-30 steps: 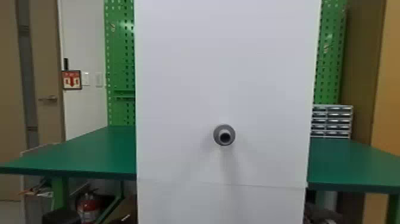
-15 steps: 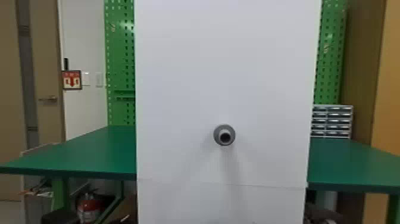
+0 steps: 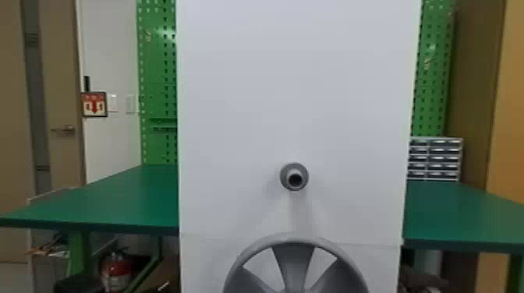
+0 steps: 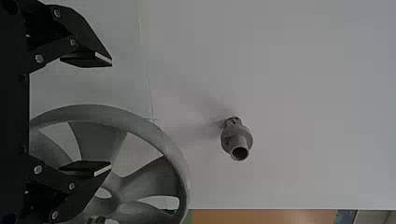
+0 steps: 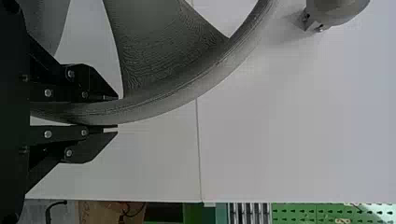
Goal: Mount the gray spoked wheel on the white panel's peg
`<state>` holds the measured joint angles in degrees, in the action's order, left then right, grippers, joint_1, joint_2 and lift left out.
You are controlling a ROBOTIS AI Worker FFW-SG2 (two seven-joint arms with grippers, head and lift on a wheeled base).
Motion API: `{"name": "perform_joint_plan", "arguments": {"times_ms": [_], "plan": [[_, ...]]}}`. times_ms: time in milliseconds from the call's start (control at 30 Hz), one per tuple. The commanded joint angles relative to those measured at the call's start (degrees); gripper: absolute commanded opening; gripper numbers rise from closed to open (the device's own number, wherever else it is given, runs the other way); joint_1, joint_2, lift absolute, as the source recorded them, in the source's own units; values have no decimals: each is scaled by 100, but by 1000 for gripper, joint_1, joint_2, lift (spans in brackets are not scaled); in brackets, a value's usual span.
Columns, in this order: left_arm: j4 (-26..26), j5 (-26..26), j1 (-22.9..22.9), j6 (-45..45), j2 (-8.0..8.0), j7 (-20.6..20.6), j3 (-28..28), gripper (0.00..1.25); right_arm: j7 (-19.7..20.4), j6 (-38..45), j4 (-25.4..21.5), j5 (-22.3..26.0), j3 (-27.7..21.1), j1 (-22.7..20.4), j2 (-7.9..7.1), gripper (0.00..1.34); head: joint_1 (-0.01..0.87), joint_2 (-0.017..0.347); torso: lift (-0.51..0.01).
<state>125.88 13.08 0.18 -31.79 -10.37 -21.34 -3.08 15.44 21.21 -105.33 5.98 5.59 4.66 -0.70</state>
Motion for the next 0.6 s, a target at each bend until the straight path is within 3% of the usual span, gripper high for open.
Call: {"name": "perform_joint_plan", "arguments": {"times_ms": [0, 233, 567], "plan": [[7, 2, 9, -2, -9, -2, 0, 782, 91, 410, -269, 61, 82, 237, -36, 167, 123, -8, -408], [-2, 2, 17, 7, -9, -2, 0, 782, 223, 1096, -656, 140, 214, 641, -62, 167, 123, -8, -408], [-2, -7, 0, -2, -26, -2, -26, 782, 812, 1931, -1113, 333, 372, 1265, -80, 169, 123, -8, -408]]}}
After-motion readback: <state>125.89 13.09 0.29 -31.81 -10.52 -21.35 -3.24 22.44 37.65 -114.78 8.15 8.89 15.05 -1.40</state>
